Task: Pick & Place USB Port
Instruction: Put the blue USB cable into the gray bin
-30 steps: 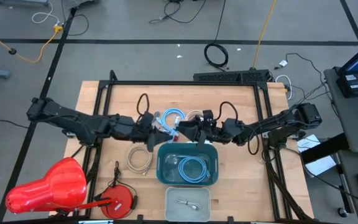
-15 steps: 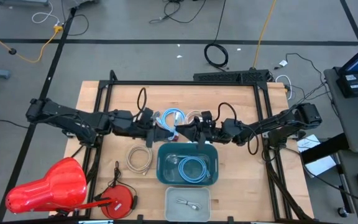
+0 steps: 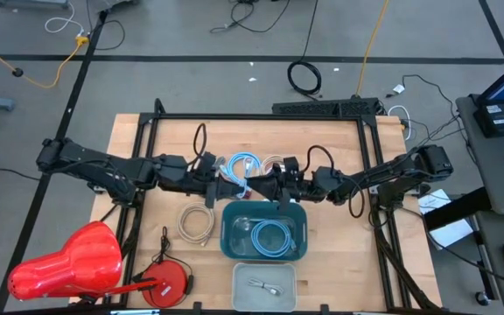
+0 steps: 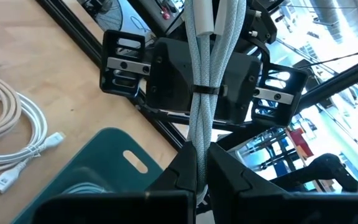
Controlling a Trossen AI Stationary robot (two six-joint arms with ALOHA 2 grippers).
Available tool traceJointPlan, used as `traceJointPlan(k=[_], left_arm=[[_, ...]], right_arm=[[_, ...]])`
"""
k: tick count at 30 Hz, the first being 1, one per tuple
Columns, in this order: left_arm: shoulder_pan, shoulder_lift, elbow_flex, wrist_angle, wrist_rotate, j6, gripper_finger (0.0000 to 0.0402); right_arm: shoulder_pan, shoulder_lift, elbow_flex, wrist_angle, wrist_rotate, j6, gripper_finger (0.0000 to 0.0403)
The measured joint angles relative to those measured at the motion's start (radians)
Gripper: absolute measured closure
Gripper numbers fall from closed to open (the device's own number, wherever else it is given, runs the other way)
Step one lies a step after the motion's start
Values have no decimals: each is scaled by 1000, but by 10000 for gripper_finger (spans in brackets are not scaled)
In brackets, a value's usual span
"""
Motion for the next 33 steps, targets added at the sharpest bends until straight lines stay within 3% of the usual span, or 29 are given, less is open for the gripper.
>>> traceJointPlan(k=[9, 16, 21, 33], left_arm=[[0, 2, 0, -4, 26, -7, 388], [-2, 2, 0, -3, 53, -18, 388], [-4, 2, 0, -3, 72, -19, 388], [0, 22, -1, 24, 111, -25, 388]], right_arm=[[-3, 0, 1, -6, 0, 32, 217], [-8, 0, 1, -7, 3, 34, 194], [-9, 0, 1, -15, 3, 34, 220], [-9, -2, 2, -19, -4, 34, 362]])
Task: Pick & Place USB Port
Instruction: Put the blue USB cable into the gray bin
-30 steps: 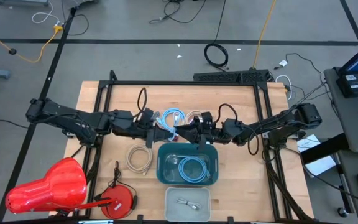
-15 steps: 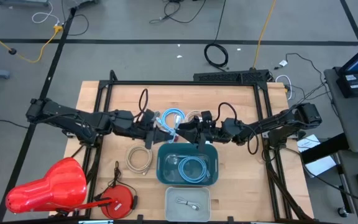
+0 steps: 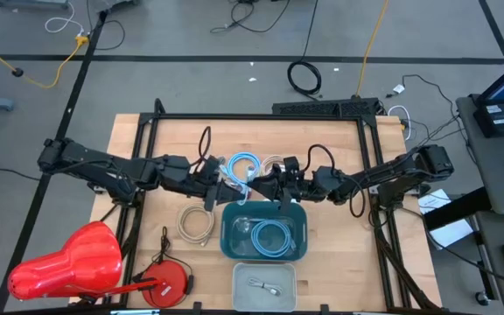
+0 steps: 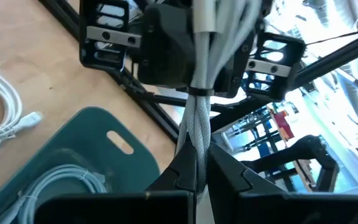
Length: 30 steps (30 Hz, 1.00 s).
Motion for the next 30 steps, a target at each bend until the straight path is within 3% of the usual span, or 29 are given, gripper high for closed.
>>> traceJointPlan(k=[3, 10, 15, 21, 27, 30], left_arm=[[0, 1, 0, 16, 4, 11, 376], [1, -31, -1, 54, 83, 23, 247], [-14, -104, -1, 66, 58, 27, 192], [-30, -213, 3, 96, -27, 80, 187], [-30, -268, 2, -26, -101, 95, 194], [-27, -273, 2, -113, -132, 86, 195]], right_arm=[[0, 0, 0, 4, 0, -7, 372], [0, 0, 0, -4, -19, 1, 352], [4, 1, 0, -7, -43, 1, 364], [10, 8, -4, -55, -72, -1, 384], [17, 3, -1, -48, -78, 10, 384], [25, -1, -2, -78, -164, 28, 384]])
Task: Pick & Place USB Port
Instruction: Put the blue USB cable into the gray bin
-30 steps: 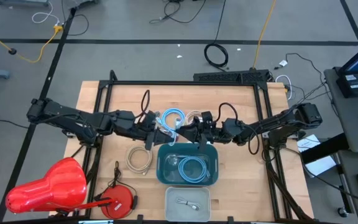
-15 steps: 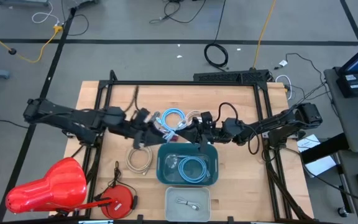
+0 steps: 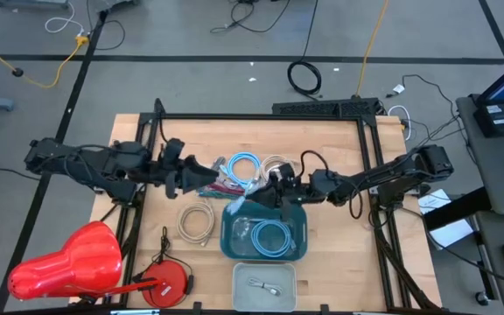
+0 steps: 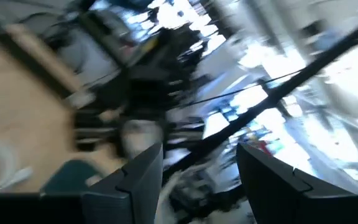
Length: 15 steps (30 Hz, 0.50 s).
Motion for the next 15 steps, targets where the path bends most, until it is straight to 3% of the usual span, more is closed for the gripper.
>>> traceJointPlan(k=[3, 7, 11, 15], left_arm=[[2, -4, -2, -94, -32, -16, 195], [2, -3, -2, -177, -47, -44, 195], [2, 5, -2, -206, -48, -54, 195], [2, 8, -2, -218, -62, -63, 195]], right_arm=[[23, -8, 0, -114, -148, 38, 384], [115, -31, 0, -344, -267, 79, 384], [229, -41, 2, -500, -263, 129, 385], [331, -40, 88, -710, -128, 134, 385]])
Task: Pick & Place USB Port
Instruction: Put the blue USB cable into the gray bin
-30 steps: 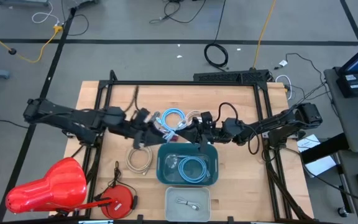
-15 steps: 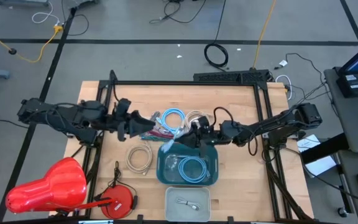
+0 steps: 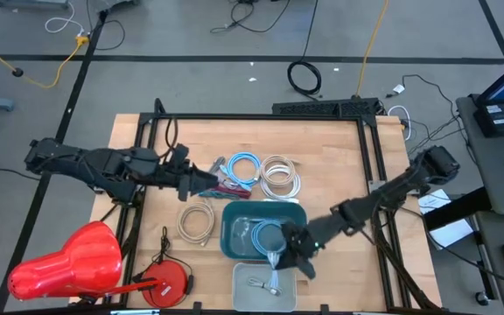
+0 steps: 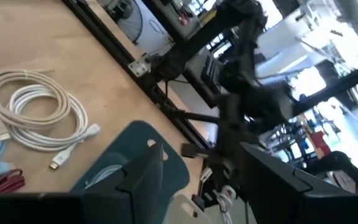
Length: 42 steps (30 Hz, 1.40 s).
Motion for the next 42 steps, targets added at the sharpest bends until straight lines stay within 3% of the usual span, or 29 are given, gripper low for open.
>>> traceJointPlan(k=[6, 10, 18, 26, 36, 42], left_arm=[[-28, 18, 0, 26, -58, -42, 195], [-74, 51, 0, 42, -112, -93, 195], [-189, 144, 0, 111, -194, -166, 195], [-293, 239, 0, 186, -259, -235, 195], [-363, 278, 0, 196, -333, -298, 195], [-365, 278, 0, 199, -345, -302, 195]], right_arm=[[89, 37, 270, -412, 243, -78, 389], [106, 107, 442, -584, 299, -97, 394], [117, 368, 672, -808, 152, -100, 396], [133, 601, 921, -1136, 142, -173, 400], [147, 638, 967, -1185, 140, -304, 400], [146, 638, 967, -1100, 77, -395, 330]])
